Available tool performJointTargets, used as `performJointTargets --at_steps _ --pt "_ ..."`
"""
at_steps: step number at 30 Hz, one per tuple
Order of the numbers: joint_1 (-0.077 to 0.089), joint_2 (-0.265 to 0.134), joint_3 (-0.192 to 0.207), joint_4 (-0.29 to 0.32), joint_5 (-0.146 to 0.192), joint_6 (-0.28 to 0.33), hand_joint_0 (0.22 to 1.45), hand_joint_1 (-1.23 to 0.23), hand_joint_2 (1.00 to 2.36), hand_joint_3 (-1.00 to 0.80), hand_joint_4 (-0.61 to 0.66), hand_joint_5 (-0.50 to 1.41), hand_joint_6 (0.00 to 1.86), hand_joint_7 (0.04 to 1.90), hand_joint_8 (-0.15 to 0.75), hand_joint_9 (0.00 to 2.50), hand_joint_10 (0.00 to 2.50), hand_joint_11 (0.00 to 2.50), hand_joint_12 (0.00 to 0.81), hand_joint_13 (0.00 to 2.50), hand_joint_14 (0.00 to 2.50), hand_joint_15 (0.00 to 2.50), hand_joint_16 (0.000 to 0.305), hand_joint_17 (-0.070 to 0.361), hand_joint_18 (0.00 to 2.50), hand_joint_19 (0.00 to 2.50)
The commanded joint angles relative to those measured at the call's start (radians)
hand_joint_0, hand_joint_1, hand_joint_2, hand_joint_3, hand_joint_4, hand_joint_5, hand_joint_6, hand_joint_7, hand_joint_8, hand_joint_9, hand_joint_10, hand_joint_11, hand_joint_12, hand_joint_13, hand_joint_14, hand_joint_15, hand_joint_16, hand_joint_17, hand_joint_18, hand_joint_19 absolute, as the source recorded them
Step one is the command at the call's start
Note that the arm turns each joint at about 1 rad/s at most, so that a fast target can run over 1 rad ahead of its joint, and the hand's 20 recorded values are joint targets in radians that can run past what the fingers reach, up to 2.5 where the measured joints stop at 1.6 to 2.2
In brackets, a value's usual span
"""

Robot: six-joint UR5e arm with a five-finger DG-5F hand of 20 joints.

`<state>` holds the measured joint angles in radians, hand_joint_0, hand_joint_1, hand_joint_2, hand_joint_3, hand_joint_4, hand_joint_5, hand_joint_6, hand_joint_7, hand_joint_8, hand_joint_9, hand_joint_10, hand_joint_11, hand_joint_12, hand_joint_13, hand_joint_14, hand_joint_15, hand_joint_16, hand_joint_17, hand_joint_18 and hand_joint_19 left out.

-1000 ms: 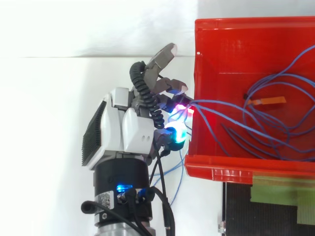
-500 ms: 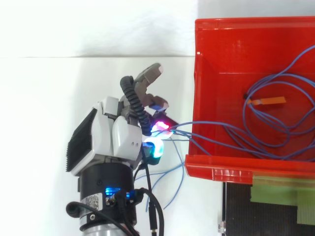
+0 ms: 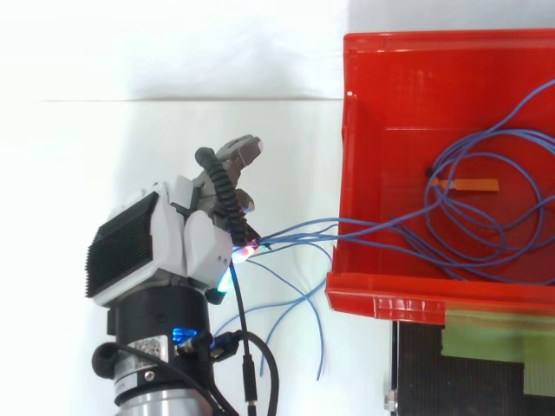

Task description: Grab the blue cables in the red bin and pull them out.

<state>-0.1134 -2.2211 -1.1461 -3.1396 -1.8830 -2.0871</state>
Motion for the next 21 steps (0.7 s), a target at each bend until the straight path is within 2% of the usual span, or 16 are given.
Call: performJointTargets --at_steps 1,4,5,6,8,9,10,11,12,13,14,15,16,17,18,21 --pt "0.004 0.0 0.0 -0.007 0.001 0.057 0.91 -0.85 1.0 -1.0 0.03 1.02 0.4 0.82 0.269 0.95 0.02 0.74 0.348 0.5 0.01 0.22 0.044 0.099 0.4 0.33" --pt "0.009 0.0 0.0 -0.025 -0.001 0.131 0.91 -0.85 1.0 -1.0 0.03 1.02 0.4 0.83 0.266 0.95 0.02 0.75 0.347 0.5 0.01 0.22 0.044 0.099 0.4 0.33" --pt "0.011 0.0 0.0 -0.04 -0.001 0.189 0.91 -0.85 1.0 -1.0 0.03 1.02 0.4 0.83 0.267 0.95 0.02 0.75 0.347 0.5 0.01 0.22 0.044 0.099 0.4 0.33" --pt "0.012 0.001 0.0 -0.045 -0.001 0.209 0.91 -0.85 1.0 -1.0 0.03 1.02 0.39 0.83 0.268 0.95 0.03 0.74 0.348 0.5 0.01 0.21 0.044 0.099 0.4 0.33" --pt "0.014 0.0 0.0 -0.065 -0.007 0.289 0.91 -0.85 1.0 -1.0 0.03 1.02 0.39 0.83 0.268 0.95 0.02 0.76 0.348 0.5 0.01 0.21 0.044 0.099 0.4 0.33" --pt "0.015 0.0 0.0 -0.083 -0.016 0.382 0.91 -0.85 1.0 -1.0 0.02 1.02 0.39 0.83 0.265 0.95 0.02 0.74 0.348 0.5 0.01 0.22 0.044 0.099 0.4 0.33" --pt "0.015 0.0 0.0 -0.083 -0.016 0.382 0.91 -0.85 1.0 -1.0 0.03 1.02 0.39 0.83 0.265 0.95 0.02 0.75 0.347 0.5 0.01 0.22 0.044 0.099 0.4 0.33" --pt "0.017 0.0 0.0 -0.089 -0.019 0.416 0.91 -0.85 1.0 -1.0 0.03 1.02 0.39 0.83 0.266 0.95 0.02 0.75 0.348 0.5 0.01 0.22 0.044 0.099 0.4 0.33" --pt "0.02 0.001 0.0 -0.097 -0.025 0.502 0.91 -0.85 1.0 -1.0 0.03 1.02 0.39 0.83 0.268 0.95 0.02 0.75 0.347 0.5 0.01 0.22 0.044 0.099 0.4 0.33" --pt "0.02 0.001 0.0 -0.097 -0.025 0.502 0.91 -0.85 1.0 -1.0 0.03 1.02 0.39 0.83 0.266 0.95 0.02 0.75 0.348 0.5 0.01 0.22 0.044 0.099 0.4 0.33" --pt "0.023 0.0 0.0 -0.097 -0.028 0.585 0.91 -0.85 1.0 -1.0 0.03 1.02 0.39 0.83 0.265 0.95 0.02 0.75 0.348 0.5 0.01 0.22 0.044 0.099 0.4 0.33" --pt "0.024 0.001 0.0 -0.097 -0.028 0.621 0.91 -0.85 1.0 -1.0 0.03 1.02 0.39 0.83 0.266 0.95 0.02 0.74 0.348 0.5 0.01 0.22 0.044 0.099 0.4 0.33" --pt "0.027 0.001 0.0 -0.097 -0.028 0.686 0.91 -0.85 1.0 -1.0 0.03 1.02 0.39 0.83 0.265 0.95 0.02 0.75 0.349 0.5 0.01 0.22 0.044 0.099 0.4 0.33" --pt "0.032 0.001 0.0 -0.097 -0.025 0.792 0.91 -0.85 1.0 -1.0 0.03 1.02 0.39 0.83 0.265 0.95 0.02 0.74 0.349 0.5 0.01 0.22 0.044 0.099 0.4 0.33" --pt "0.032 0.001 0.0 -0.097 -0.025 0.792 0.91 -0.85 1.0 -1.0 0.03 1.02 0.39 0.83 0.264 0.95 0.02 0.74 0.348 0.5 0.01 0.22 0.044 0.099 0.4 0.33" --pt "0.04 0.001 0.0 -0.097 -0.022 0.976 0.91 -0.85 1.0 -1.0 0.03 1.02 0.39 0.83 0.265 0.95 0.02 0.75 0.348 0.5 0.01 0.22 0.044 0.099 0.4 0.33"
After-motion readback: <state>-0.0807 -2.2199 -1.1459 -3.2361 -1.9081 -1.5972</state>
